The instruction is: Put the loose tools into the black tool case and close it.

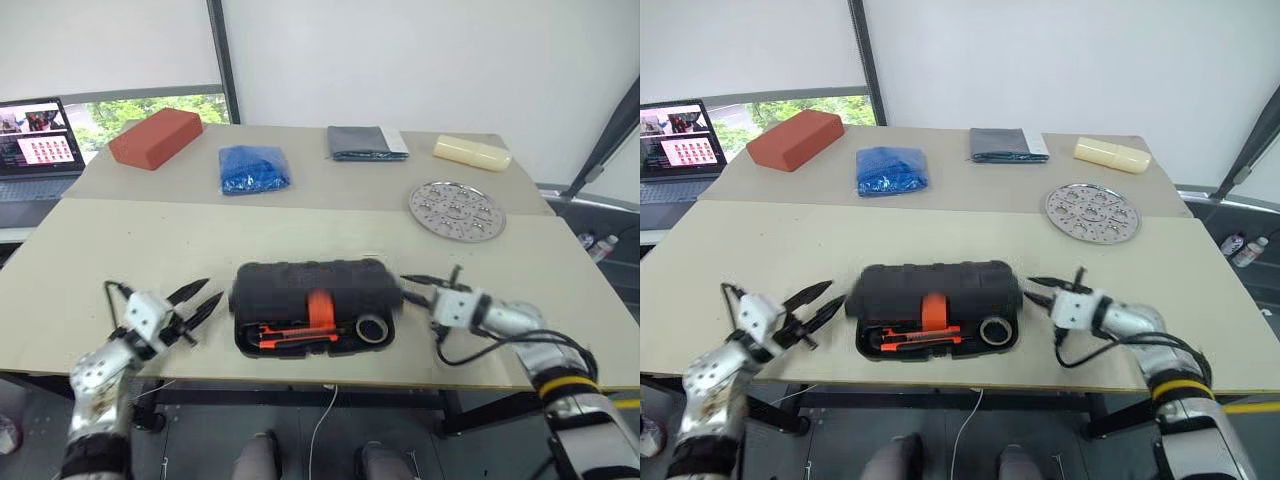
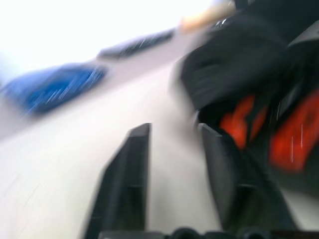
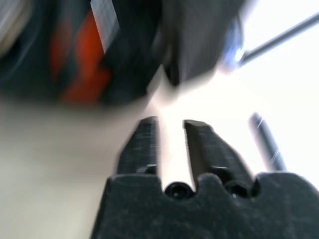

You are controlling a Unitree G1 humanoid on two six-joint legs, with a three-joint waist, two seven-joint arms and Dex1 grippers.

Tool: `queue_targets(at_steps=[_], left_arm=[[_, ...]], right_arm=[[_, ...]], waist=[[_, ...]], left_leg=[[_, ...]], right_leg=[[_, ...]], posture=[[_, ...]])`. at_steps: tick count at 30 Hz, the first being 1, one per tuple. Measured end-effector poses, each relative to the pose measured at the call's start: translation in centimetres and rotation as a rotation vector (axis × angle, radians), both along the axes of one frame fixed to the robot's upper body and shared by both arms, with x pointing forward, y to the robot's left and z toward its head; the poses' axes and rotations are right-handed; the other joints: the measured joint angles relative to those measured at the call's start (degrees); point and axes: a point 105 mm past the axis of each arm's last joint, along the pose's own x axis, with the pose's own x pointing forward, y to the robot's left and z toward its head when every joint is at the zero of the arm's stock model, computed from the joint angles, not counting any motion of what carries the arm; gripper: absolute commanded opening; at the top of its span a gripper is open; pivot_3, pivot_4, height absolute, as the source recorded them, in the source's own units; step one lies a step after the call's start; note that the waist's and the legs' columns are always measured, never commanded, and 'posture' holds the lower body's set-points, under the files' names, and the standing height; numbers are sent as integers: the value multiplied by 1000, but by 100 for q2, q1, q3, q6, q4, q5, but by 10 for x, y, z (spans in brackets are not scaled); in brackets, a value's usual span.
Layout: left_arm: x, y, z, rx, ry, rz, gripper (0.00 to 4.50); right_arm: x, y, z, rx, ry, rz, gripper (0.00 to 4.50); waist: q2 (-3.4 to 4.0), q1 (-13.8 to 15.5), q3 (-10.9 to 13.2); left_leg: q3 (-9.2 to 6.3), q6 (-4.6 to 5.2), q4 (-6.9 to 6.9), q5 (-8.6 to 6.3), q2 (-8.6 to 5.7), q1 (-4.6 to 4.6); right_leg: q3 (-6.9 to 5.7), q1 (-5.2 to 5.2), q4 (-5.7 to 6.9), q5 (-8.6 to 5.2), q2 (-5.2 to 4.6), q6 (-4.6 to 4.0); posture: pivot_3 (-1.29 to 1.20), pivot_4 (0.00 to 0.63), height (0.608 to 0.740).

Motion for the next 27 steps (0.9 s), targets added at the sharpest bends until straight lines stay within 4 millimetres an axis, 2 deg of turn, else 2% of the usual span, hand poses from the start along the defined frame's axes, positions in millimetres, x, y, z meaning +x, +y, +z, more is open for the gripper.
queue_targets(at_steps=[1,3,5,6,7,8,9,13,16,18,19,22,27], left_arm=[[-1,0,2,17,-5,-10,3565],[-2,6,2,32,17,-3,3565],[0,18,4,-20,60,35,3645],[3,22,6,-64,85,44,3645],[6,22,8,-80,97,43,3079],[16,19,13,-95,119,23,2914],[24,16,19,-92,132,5,2700],[60,-6,47,-65,134,-69,1172],[81,-23,49,-44,186,-117,46],[91,-36,34,8,296,-165,8],[91,-39,29,20,317,-176,8],[91,-45,3,70,446,-222,8],[88,-49,-7,93,522,-278,8]], right_arm=[[-1,0,2,2,-14,5,3031],[-3,-8,5,26,6,-12,3031],[-7,-25,8,115,92,-72,2554],[-14,-33,6,187,193,-102,2370],[-20,-35,5,231,261,-102,1992],[-36,-38,0,282,413,-87,1579],[-48,-35,0,306,516,-57,1390],[-80,-10,7,282,748,65,12],[-96,16,2,234,837,142,0],[-101,38,-10,213,894,179,0],[-102,44,-11,214,899,191,0],[-86,64,-11,201,851,173,0],[-68,78,-13,106,733,175,0]], waist=[[1,-10,0],[0,-15,1],[0,2,1],[0,7,1],[0,40,1],[1,107,1],[0,140,1],[-1,134,-2],[-5,99,-5],[-5,87,-5],[-5,83,-5],[-11,66,-3],[-15,90,-1]], left_leg=[[5,-1,5,-1,0,9],[5,-3,6,-2,1,39],[5,-2,8,-1,2,46],[3,-1,8,-1,3,47],[1,1,9,-1,3,48],[-2,2,11,0,2,46],[-2,2,15,0,3,46],[-2,0,22,-2,4,48],[-4,1,21,-2,5,48],[-3,4,19,-1,4,41],[-2,5,19,-1,3,32],[-3,36,19,17,3,16],[-9,32,24,14,4,-2]], right_leg=[[2,8,-2,-3,-3,-11],[1,41,-11,-5,-5,-7],[-1,54,-13,-5,-7,-8],[-1,64,-12,-2,-7,-13],[-3,68,-10,-3,-7,-12],[-9,69,-7,-5,-7,-10],[-10,69,-5,-7,-6,-11],[-12,66,-8,-24,-2,15],[-11,55,-7,-23,3,18],[-9,45,-5,-17,4,31],[-6,35,-5,-5,4,53],[-1,19,-1,0,10,51],[-6,12,-1,1,11,51]], posture=[[0,150,740],[0,150,740],[0,150,740],[0,150,740],[0,150,740],[0,150,740],[0,150,740],[0,150,740],[0,150,740],[0,150,740],[0,150,740],[0,150,740],[0,150,740]])
